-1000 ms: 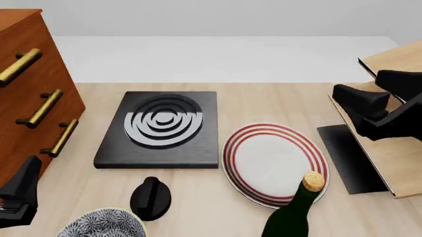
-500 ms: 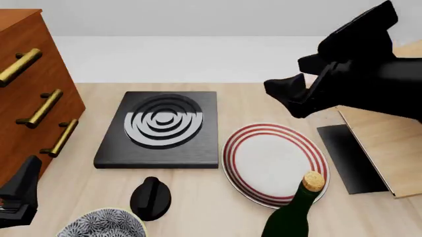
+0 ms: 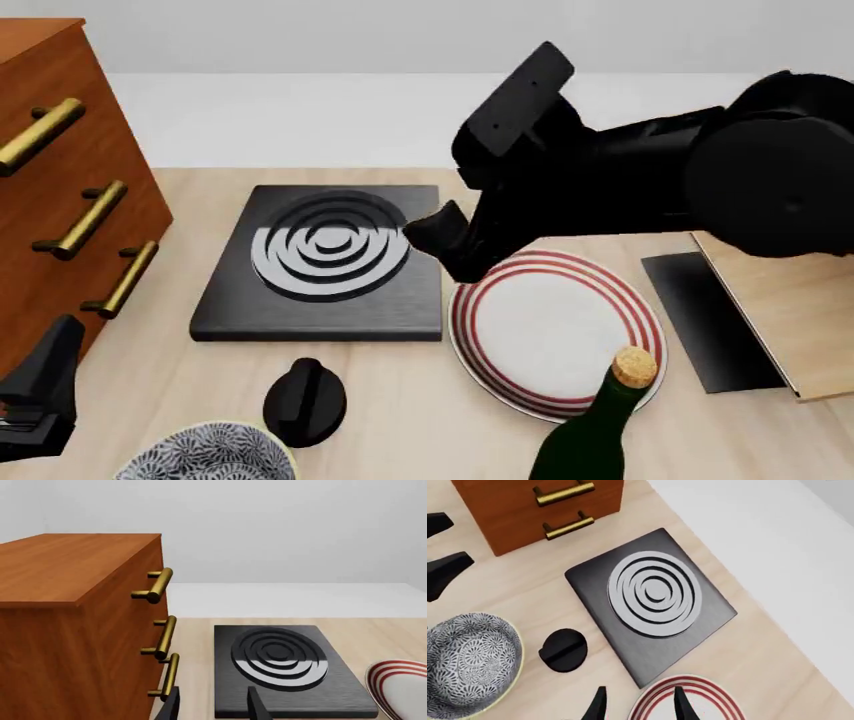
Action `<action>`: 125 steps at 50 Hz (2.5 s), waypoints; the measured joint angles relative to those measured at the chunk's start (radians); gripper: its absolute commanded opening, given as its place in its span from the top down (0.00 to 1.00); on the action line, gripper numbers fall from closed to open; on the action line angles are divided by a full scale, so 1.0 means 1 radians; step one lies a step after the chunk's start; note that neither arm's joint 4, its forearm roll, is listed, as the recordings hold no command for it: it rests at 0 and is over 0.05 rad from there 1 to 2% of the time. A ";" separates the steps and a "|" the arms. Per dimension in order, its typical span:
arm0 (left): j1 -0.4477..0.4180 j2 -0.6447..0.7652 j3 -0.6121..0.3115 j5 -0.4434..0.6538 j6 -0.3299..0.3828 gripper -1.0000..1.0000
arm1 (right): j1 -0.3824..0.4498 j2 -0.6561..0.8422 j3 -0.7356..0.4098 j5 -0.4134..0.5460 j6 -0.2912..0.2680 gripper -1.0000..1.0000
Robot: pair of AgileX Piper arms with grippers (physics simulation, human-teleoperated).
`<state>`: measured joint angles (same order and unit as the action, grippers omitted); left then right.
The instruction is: Pick up the akita bowl and put it on the plate.
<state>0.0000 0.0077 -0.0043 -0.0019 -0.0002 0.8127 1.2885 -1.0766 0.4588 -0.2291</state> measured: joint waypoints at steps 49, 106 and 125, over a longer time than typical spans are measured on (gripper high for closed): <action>0.000 0.000 0.000 0.000 0.000 0.00 | 0.326 0.222 -0.063 -0.010 0.059 0.00; 0.000 0.000 0.000 0.000 0.000 0.00 | 0.438 0.435 -0.135 -0.108 0.157 0.00; 0.000 0.000 0.000 0.000 0.000 0.00 | 0.434 0.476 -0.100 -0.163 0.181 0.00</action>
<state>0.0000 0.0077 -0.0043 -0.0019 -0.0001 1.2468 1.7646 -1.1765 0.2954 -0.0485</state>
